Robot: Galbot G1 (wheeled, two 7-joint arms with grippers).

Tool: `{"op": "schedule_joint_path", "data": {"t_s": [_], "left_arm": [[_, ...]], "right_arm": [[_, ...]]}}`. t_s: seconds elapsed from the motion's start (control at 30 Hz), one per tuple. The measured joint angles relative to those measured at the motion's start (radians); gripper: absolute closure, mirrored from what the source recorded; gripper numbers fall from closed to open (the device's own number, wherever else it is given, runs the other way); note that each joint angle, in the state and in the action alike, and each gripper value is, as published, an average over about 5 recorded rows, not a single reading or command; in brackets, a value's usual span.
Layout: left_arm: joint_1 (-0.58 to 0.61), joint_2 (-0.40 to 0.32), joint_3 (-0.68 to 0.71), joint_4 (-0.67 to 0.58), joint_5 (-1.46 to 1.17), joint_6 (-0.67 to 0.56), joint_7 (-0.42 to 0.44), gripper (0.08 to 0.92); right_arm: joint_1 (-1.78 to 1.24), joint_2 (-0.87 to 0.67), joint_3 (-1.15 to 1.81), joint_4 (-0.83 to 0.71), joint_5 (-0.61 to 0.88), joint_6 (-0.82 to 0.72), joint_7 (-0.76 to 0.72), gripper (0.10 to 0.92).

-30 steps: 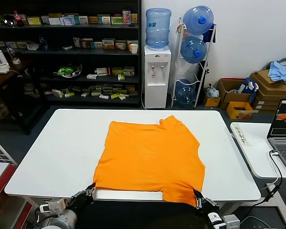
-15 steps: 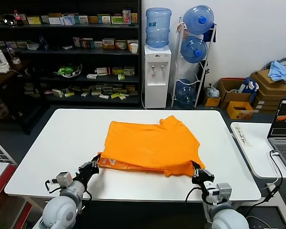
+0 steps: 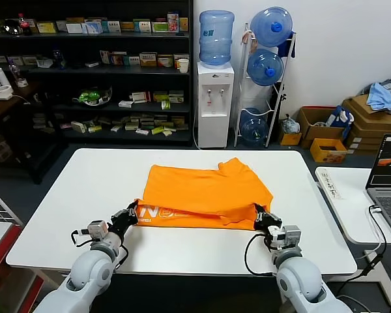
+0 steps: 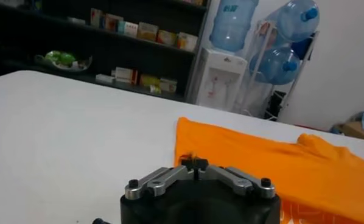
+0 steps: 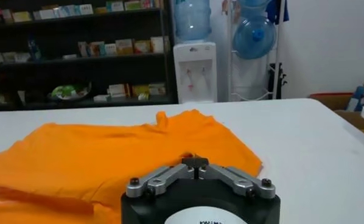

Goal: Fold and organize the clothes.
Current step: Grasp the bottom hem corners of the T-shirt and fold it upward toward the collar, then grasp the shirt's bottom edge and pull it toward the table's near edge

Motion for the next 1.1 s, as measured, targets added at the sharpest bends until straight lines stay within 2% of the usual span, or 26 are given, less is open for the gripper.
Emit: {"op": "schedule_joint_path", "data": {"t_s": [0.3, 0.63, 0.8, 1.1], "left_arm": [[0.004, 0.012, -0.007, -0.003, 0.012, 0.002, 0.013, 0.591], [0.109, 0.02, -0.048, -0.051, 0.047, 0.009, 0.046, 0.296], [0.14, 0.008, -0.048, -0.048, 0.059, 0.007, 0.071, 0.187], [0.129, -0.008, -0.049, 0.003, 0.072, 0.0, 0.099, 0.177]], "right_arm": [[-0.026, -0.016, 0.026, 0.019, -0.03, 0.021, -0.024, 0.503], [-0.16, -0.032, 0.1, 0.064, -0.074, 0.038, -0.053, 0.23], [-0.189, -0.026, 0.116, 0.064, -0.066, 0.029, -0.054, 0.204], [-0.188, -0.011, 0.12, 0.032, -0.028, 0.008, -0.056, 0.203]]}}
